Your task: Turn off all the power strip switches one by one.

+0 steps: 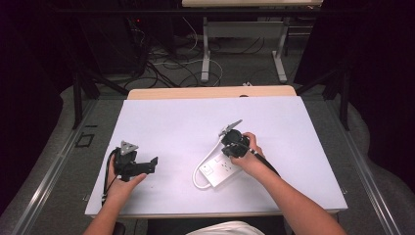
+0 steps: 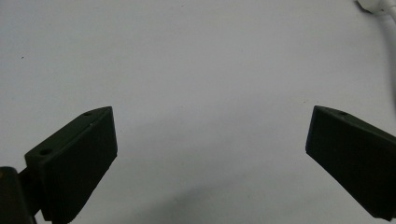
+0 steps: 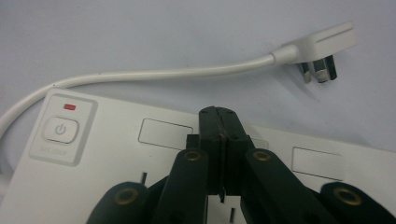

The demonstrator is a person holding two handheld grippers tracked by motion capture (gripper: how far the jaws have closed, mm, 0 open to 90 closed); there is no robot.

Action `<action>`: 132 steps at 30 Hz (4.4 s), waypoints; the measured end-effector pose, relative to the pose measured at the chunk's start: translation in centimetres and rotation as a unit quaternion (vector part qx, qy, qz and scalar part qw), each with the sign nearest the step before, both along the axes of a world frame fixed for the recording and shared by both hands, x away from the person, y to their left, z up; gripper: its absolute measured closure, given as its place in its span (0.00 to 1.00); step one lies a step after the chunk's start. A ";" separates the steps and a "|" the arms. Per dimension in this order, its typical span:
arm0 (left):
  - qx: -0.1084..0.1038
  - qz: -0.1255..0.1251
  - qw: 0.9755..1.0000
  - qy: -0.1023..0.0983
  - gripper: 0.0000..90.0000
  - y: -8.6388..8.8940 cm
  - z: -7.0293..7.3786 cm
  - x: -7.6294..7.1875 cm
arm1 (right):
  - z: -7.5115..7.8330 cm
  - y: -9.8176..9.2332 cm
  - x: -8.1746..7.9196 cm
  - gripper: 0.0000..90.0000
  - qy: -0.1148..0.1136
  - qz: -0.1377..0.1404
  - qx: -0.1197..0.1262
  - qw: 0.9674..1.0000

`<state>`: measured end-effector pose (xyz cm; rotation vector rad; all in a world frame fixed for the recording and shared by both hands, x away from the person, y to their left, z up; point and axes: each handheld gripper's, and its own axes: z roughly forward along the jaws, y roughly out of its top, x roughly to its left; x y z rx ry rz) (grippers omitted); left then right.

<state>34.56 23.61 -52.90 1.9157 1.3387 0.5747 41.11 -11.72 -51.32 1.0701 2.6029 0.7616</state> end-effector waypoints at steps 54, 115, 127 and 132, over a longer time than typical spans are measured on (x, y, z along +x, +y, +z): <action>0.001 -0.001 1.000 0.000 0.02 0.0 0.0 0.0 | -0.2 -1.9 1.3 0.99 0.004 -0.032 0.007 0.999; 0.002 -0.001 1.000 0.002 0.02 -0.1 0.0 0.0 | 0.4 -2.4 1.8 1.00 0.000 -0.052 -0.003 0.999; 0.001 -0.001 1.000 0.002 0.02 -0.1 -0.1 0.1 | 0.4 -3.8 2.9 1.00 -0.008 -0.067 -0.014 0.998; 0.002 -0.003 1.000 0.004 0.02 0.0 -0.1 0.1 | 0.4 -4.0 3.2 1.00 -0.010 -0.069 -0.013 0.997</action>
